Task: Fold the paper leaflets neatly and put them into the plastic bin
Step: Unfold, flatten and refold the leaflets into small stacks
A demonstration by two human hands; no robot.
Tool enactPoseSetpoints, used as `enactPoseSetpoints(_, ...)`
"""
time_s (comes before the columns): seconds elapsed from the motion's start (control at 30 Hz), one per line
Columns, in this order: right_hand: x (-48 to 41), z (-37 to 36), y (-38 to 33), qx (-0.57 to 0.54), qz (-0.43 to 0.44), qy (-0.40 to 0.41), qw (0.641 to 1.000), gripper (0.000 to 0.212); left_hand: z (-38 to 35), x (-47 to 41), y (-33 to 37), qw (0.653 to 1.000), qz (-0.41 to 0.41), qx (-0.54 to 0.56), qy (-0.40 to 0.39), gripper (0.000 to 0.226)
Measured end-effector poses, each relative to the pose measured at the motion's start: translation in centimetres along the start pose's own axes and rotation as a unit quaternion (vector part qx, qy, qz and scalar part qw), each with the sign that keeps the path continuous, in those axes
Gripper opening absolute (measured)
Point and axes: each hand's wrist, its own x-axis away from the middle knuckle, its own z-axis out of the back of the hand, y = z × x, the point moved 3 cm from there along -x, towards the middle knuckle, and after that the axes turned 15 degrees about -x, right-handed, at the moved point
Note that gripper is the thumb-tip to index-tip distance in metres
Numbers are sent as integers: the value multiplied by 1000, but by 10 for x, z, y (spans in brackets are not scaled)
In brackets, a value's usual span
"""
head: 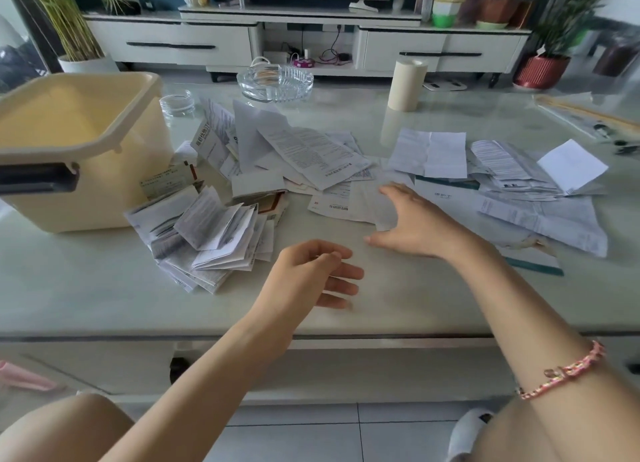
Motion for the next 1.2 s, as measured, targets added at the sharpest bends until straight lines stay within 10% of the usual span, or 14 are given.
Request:
enactPoseSetpoints(0.43,6,-5,31,94,61,183,977,29,-21,-4,3,1000,2,-14,-15,23)
enactPoseSetpoints(0.7,39,15,-5,-163,85,220,958,31,-21,-16,2,997,-46,47,49,39)
enactPoseSetpoints(0.87,79,4,-15,-421,51,94,901,31,-25,-12,15,991,-91,73,-63,42)
enactPoseSetpoints(1.2,80,10,4,-362,11,160,918,24,-34,-13,7,992,-57,112,-20,18)
